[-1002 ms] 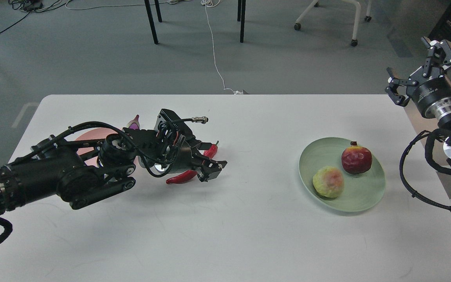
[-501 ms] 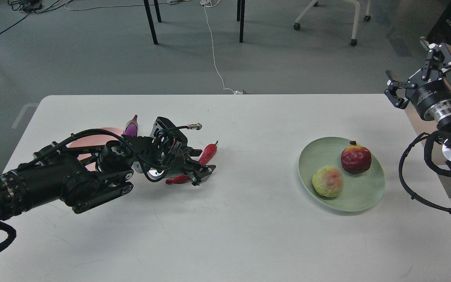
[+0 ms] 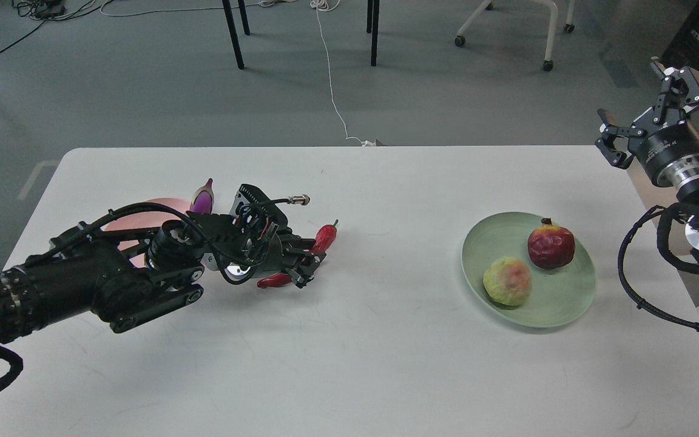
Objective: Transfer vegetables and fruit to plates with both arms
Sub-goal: 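Move the left gripper to the red chili pepper and grasp it, then carry the chili onto the pink plate beside the eggplant and release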
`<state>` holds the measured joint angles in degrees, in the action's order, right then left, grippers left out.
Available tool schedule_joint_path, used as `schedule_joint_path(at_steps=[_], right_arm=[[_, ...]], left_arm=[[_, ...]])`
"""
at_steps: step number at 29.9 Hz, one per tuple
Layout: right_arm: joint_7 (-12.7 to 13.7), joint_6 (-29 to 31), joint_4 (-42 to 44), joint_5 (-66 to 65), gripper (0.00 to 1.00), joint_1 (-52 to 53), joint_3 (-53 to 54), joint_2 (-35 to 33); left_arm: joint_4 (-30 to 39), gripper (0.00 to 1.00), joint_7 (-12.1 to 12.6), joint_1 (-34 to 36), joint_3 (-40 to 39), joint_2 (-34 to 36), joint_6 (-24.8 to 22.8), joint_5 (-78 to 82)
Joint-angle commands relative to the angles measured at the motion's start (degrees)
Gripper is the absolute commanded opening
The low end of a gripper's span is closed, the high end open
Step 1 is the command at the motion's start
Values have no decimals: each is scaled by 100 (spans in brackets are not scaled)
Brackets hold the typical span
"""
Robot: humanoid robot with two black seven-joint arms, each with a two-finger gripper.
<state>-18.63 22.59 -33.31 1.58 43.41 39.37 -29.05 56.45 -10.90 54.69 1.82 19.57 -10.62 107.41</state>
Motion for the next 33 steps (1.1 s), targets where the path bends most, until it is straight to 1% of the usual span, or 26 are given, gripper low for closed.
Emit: schedule_joint_path(at_steps=[1,6,11,13,16,19,23,24,28,29,31,33], right_arm=[[0,-1,0,0,99,0,0,5],[0,-1,0,0,99,0,0,5],[0,-1,0,0,99,0,0,5],[0,-1,0,0,99,0,0,-13],[0,-1,0,0,99,0,0,-30],[0,-1,0,0,99,0,0,-39],[0,-1,0,0,99,0,0,-39],[0,-1,0,0,99,9,0,-39],[0,-1,0,0,99,0,0,-30],[0,-1,0,0,99,0,0,-22],[0,-1,0,0,99,0,0,13],[0,-9,0,0,99,0,0,22]], left_arm=[[-20,25,0,-2,55,12,-2,-1],[-20,20,0,-2,55,21,-2,-1],[-11,11,0,7,46,55,-2,-9],[59,10,-18,16,-15,117,-2,-53],[295,10,-53,103,-77,450,7,-88],[577,10,-70,252,-313,810,-2,-237],[911,10,-123,279,-621,1635,-19,-676],[938,10,-167,288,-657,1873,-19,-756],[921,11,-553,271,-736,2752,-28,-1142],[886,11,-606,262,-701,2902,-28,-1213],[833,11,-633,192,-631,3148,-19,-1249],[693,11,-633,52,-578,3246,-11,-1222]])
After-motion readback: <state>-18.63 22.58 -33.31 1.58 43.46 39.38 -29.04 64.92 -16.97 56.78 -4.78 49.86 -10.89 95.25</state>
